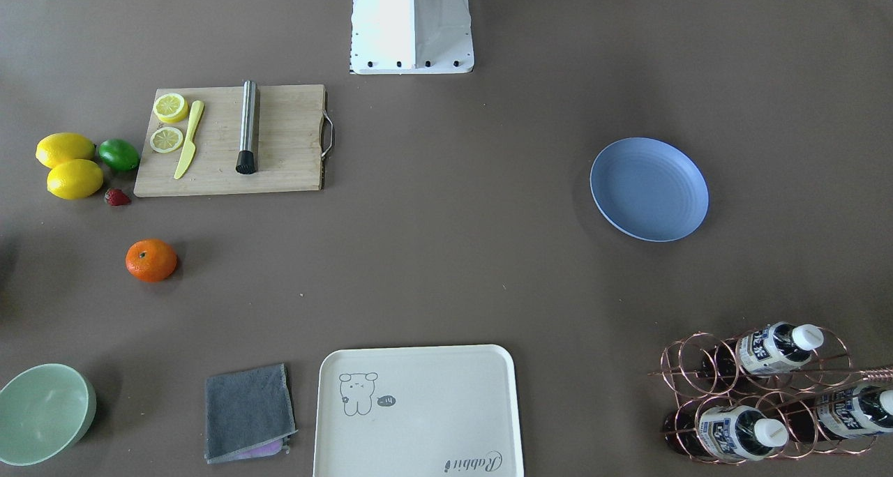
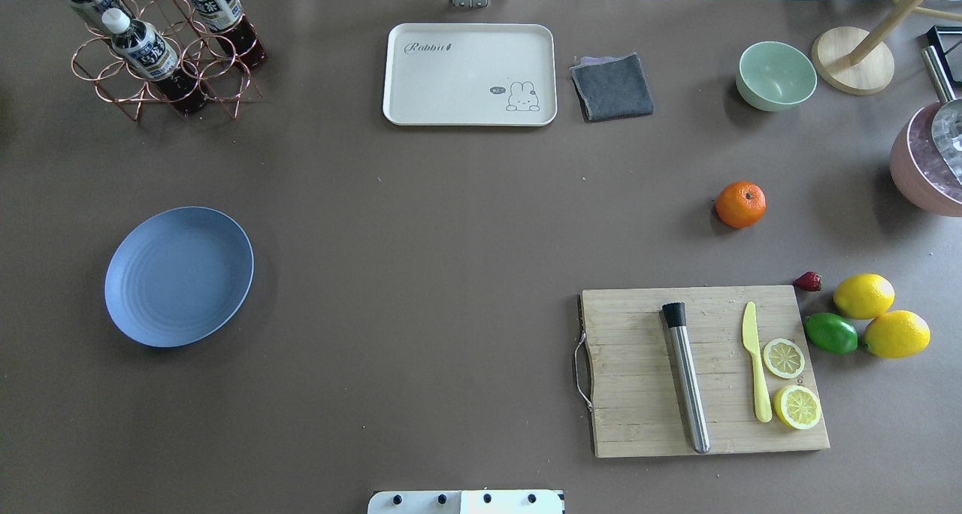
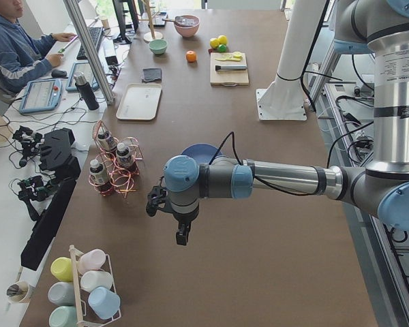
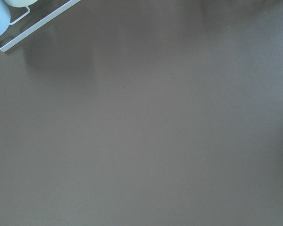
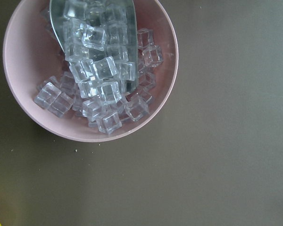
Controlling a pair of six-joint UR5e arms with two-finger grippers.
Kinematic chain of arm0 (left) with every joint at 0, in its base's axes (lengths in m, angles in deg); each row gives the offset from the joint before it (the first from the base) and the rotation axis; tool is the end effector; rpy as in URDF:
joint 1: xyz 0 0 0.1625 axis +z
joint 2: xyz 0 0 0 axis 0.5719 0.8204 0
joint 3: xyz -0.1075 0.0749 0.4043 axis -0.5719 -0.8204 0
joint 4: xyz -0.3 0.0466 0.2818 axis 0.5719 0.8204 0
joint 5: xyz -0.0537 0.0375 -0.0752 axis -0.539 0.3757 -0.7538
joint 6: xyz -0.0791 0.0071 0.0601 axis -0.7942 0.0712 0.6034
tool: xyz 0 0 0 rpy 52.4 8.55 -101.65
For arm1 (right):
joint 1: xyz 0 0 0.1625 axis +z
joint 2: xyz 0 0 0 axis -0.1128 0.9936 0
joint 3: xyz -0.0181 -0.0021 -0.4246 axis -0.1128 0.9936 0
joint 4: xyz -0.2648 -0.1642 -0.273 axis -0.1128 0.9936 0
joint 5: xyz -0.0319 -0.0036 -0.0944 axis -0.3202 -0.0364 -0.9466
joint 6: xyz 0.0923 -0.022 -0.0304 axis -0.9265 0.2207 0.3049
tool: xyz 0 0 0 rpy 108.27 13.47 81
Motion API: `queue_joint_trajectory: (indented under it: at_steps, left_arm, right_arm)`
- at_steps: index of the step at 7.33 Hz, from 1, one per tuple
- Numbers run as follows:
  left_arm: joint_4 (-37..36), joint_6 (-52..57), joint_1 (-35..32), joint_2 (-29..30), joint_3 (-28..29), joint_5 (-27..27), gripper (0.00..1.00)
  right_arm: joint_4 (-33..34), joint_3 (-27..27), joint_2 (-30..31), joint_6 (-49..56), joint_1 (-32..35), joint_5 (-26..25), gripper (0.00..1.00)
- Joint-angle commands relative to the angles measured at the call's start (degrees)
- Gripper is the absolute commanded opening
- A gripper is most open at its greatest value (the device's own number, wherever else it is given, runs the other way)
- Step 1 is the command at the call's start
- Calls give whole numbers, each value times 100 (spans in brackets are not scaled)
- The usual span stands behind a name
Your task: Pick orange to plate
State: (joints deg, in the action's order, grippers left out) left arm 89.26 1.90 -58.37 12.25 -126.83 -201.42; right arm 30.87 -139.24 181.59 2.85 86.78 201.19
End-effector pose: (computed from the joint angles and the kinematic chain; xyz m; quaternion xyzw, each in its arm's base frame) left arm -0.0885 -0.4431 0.6229 0.0399 0.3785 0.0540 0.9232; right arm 0.0951 -0.4544 0.6541 0.0252 -0.3421 -0.0550 0.9377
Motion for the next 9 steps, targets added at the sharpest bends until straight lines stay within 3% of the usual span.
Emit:
queue_joint_trajectory:
  at_steps: [1, 9]
  left_arm:
    - [6, 0, 0, 0, -9, -9, 98]
    - [-3, -53, -9, 114, -166, -26, 98]
  right_arm:
    - [0, 0, 0, 0, 0, 0, 100]
    - [0, -35, -9, 9, 0, 79, 100]
